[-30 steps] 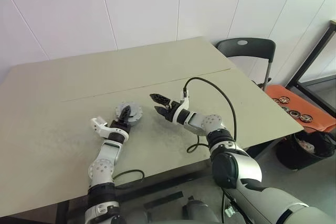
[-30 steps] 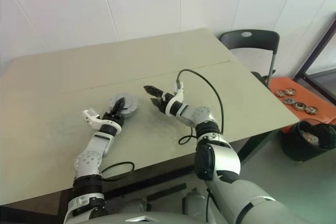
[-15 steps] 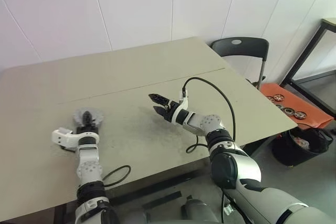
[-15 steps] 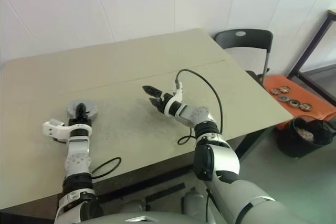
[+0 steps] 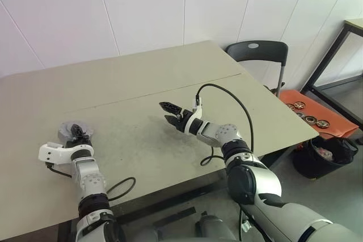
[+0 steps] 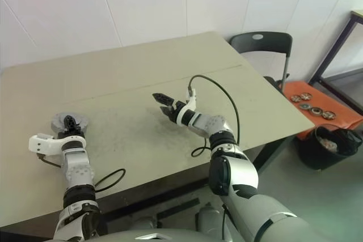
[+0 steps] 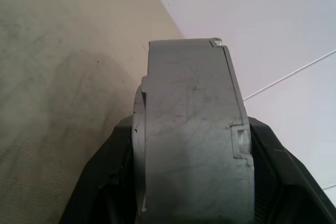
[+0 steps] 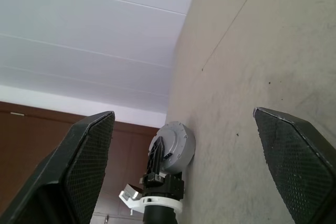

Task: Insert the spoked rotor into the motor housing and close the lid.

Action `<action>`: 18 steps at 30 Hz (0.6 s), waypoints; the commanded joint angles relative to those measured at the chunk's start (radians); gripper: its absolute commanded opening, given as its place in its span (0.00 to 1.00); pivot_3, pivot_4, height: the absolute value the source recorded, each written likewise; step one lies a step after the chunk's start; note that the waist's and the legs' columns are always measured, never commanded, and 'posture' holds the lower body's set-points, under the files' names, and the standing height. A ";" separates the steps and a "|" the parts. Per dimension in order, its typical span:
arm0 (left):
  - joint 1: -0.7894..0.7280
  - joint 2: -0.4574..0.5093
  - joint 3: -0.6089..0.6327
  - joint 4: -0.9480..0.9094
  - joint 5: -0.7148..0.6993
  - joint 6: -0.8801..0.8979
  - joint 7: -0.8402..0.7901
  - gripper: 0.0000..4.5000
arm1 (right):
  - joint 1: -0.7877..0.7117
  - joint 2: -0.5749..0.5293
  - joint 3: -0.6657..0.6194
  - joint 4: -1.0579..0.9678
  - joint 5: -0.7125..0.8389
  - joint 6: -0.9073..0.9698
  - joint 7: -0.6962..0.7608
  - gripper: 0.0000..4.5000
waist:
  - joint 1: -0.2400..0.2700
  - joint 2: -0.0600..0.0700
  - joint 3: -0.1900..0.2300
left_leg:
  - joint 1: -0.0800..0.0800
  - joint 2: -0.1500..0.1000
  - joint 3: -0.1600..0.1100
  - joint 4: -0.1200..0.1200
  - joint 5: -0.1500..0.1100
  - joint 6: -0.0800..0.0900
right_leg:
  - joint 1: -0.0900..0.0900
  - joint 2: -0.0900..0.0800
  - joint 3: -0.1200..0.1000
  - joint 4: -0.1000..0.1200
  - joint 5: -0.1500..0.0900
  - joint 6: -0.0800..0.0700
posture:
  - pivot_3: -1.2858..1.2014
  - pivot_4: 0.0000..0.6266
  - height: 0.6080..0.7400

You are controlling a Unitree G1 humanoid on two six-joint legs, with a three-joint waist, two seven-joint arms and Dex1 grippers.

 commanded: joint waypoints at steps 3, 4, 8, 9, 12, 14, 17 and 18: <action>0.033 0.014 0.047 0.046 0.060 -0.053 0.114 0.83 | -0.017 0.006 0.004 -0.017 0.010 -0.010 0.008 0.99 | 0.000 0.001 -0.001 | 0.002 0.002 -0.001 0.000 0.000 0.000 | 0.001 0.004 0.002 0.000 0.000 -0.001 | 0.52 0.00 1.00; 0.033 0.012 0.048 0.047 0.064 -0.056 0.125 0.90 | -0.017 0.005 0.005 -0.016 0.010 -0.011 0.008 0.99 | -0.001 0.001 -0.001 | 0.003 0.003 0.000 -0.001 0.000 0.000 | 0.002 0.005 0.004 0.000 0.001 -0.001 | 0.52 0.00 1.00; 0.028 0.005 0.069 0.067 0.071 -0.062 0.215 0.99 | -0.016 0.005 0.005 -0.013 0.009 -0.014 0.007 0.99 | -0.011 0.002 -0.001 | 0.010 0.009 0.002 -0.003 0.000 0.000 | 0.005 0.012 0.005 0.000 0.000 -0.001 | 0.52 0.00 1.00; 0.030 0.004 0.074 0.068 0.069 -0.062 0.233 0.99 | -0.015 0.005 0.006 -0.012 0.008 -0.014 0.008 0.99 | -0.017 0.002 -0.001 | 0.011 0.010 0.002 -0.003 0.000 0.000 | 0.006 0.013 0.005 0.000 0.000 -0.001 | 0.52 0.00 1.00; 0.035 0.002 0.077 0.063 0.074 -0.065 0.282 0.99 | -0.015 0.004 0.006 -0.008 0.007 -0.015 0.008 0.99 | -0.027 0.005 -0.003 | 0.011 0.010 0.003 -0.003 -0.001 0.001 | 0.006 0.013 0.006 -0.001 0.000 -0.001 | 0.52 0.00 1.00; 0.038 0.000 0.079 0.055 0.091 -0.070 0.333 0.99 | -0.016 0.004 0.006 -0.004 0.006 -0.016 0.010 0.99 | -0.028 0.005 -0.003 | 0.011 0.010 0.004 -0.003 -0.002 0.003 | 0.006 0.013 0.008 -0.001 0.000 -0.001 | 0.52 0.00 1.00; 0.041 -0.002 0.080 0.041 0.131 -0.095 0.405 0.99 | -0.017 0.005 0.006 0.001 0.006 -0.019 0.010 0.99 | -0.031 0.006 -0.003 | 0.012 0.010 0.004 -0.003 -0.003 0.005 | 0.006 0.015 0.012 -0.002 0.000 -0.001 | 0.52 0.00 1.00; 0.042 -0.002 0.080 0.032 0.150 -0.107 0.430 0.99 | -0.017 0.005 0.006 0.002 0.006 -0.018 0.011 0.99 | -0.031 0.006 -0.003 | 0.012 0.010 0.004 -0.003 -0.004 0.006 | 0.005 0.016 0.014 -0.002 0.001 -0.001 | 0.52 0.00 1.00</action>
